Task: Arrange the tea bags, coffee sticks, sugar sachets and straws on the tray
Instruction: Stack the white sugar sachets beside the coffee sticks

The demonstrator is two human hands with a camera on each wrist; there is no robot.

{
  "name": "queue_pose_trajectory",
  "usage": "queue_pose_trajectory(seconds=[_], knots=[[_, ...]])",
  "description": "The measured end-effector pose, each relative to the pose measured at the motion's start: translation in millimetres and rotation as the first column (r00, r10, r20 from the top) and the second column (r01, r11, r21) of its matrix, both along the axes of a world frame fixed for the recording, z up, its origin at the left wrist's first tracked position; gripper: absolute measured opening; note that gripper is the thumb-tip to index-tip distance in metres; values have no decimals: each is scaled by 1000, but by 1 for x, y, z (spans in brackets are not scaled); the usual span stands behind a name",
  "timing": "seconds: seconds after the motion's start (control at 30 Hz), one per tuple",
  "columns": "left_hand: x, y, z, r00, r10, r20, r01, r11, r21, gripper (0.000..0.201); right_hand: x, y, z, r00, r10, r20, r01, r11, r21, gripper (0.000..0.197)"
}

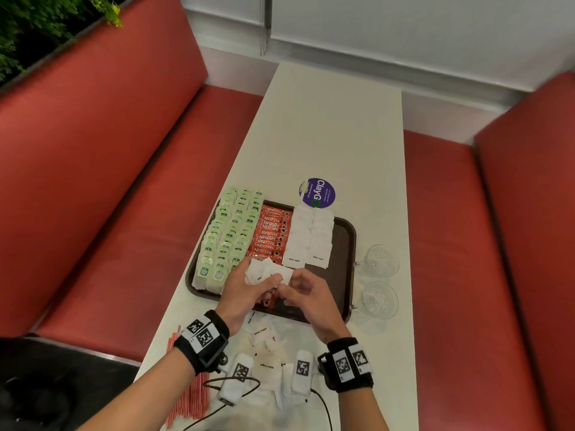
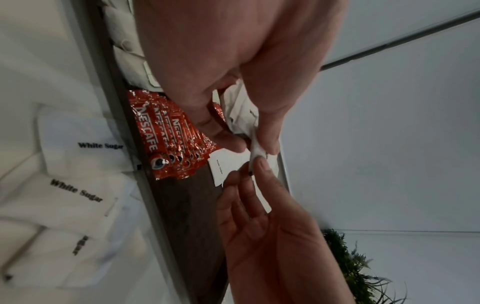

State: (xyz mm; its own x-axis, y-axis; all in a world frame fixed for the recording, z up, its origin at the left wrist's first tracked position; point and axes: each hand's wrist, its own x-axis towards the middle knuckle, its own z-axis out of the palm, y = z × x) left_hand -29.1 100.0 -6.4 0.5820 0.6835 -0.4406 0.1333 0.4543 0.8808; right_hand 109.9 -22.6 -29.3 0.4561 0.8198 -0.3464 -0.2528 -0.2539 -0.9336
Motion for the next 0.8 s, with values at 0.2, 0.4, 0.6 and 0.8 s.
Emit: queue_pose_trajectory(seconds=[0.2, 0.4, 0.6, 0.8], knots=[[2, 1, -9, 1000, 8, 23, -5, 993, -115, 32, 15, -8, -15, 973, -191, 132, 204, 974, -97, 24], [-6, 2, -14, 1000, -6, 22, 9, 986, -164, 38, 49, -6, -33, 760, -338, 555, 518, 830, -204, 26], [-6, 0, -9, 999, -14, 39, 20, 987, -157, 36, 61, 6, -52, 774, -187, 605, 459, 824, -333, 24], [-6, 2, -12, 999, -18, 31, 22, 989, -146, 36, 64, 11, -56, 723, -90, 685, 448, 816, -365, 23]])
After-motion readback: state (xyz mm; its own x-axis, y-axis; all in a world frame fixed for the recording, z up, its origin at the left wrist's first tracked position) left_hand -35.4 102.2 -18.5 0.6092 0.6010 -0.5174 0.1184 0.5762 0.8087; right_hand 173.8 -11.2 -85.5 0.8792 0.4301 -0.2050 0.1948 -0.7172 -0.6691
